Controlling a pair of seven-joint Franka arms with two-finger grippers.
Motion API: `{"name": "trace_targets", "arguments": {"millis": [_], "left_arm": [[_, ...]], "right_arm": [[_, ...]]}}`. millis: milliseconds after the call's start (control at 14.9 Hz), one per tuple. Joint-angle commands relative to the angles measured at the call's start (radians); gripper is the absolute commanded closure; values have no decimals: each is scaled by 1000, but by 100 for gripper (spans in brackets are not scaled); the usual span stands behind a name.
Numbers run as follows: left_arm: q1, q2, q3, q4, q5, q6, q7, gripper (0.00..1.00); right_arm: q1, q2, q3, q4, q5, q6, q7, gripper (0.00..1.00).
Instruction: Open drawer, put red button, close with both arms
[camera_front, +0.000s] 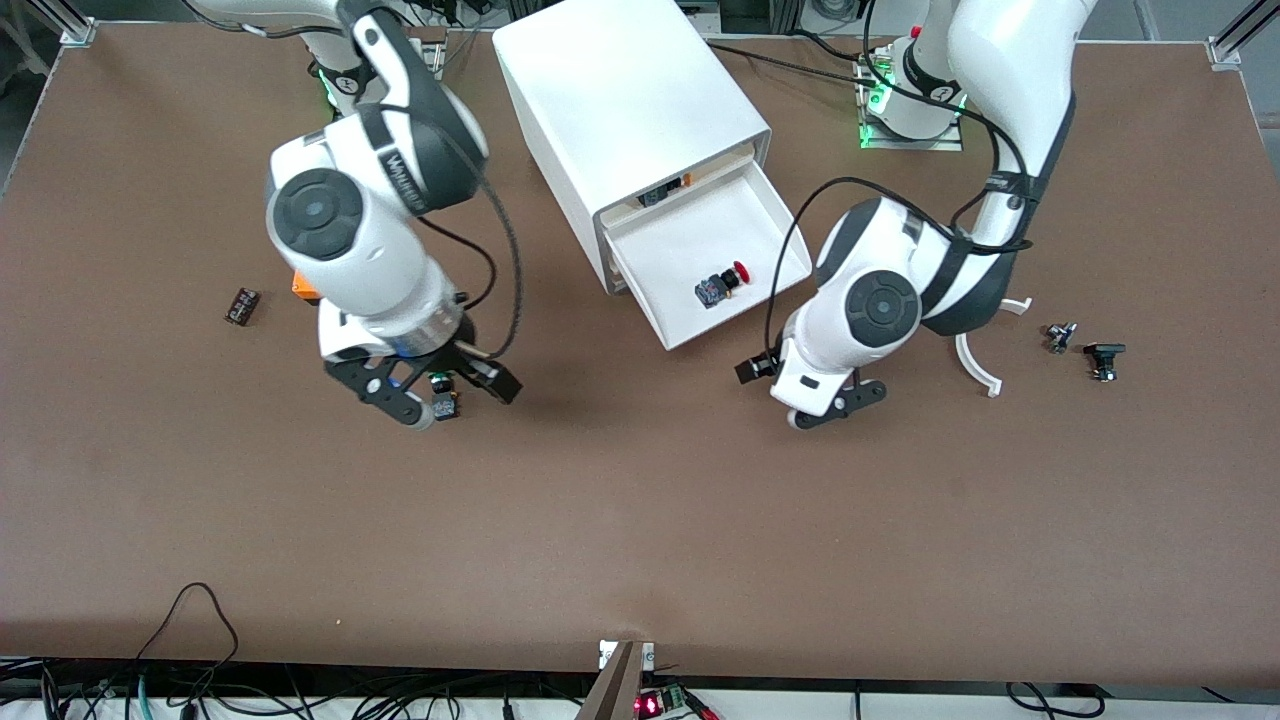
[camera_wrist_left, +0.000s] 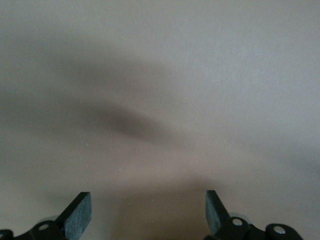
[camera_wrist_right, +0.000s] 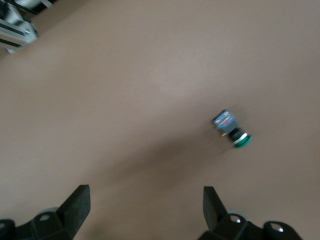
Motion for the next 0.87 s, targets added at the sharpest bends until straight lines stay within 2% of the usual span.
{"name": "trace_targets", "arguments": {"millis": [0, 135, 471, 605, 807], "left_arm": [[0, -48, -13, -82, -3, 25, -26, 0], [0, -63, -27, -106, -3, 23, -29, 0], [1, -102, -88, -181, -6, 29, -64, 0], [1, -102, -110, -209, -8, 87, -112, 0], [0, -103, -141, -217, -6, 101, -173, 0]], "right_arm": [[-78, -126, 15, -236, 27, 97, -213, 0], [-137, -155, 13, -298, 27, 123, -356, 0], [-256, -214, 9, -358, 27, 120, -664, 0], [-275, -250, -13, -369, 27, 106, -769, 0], [-275, -321, -51, -375, 26, 62, -838, 0]]}}
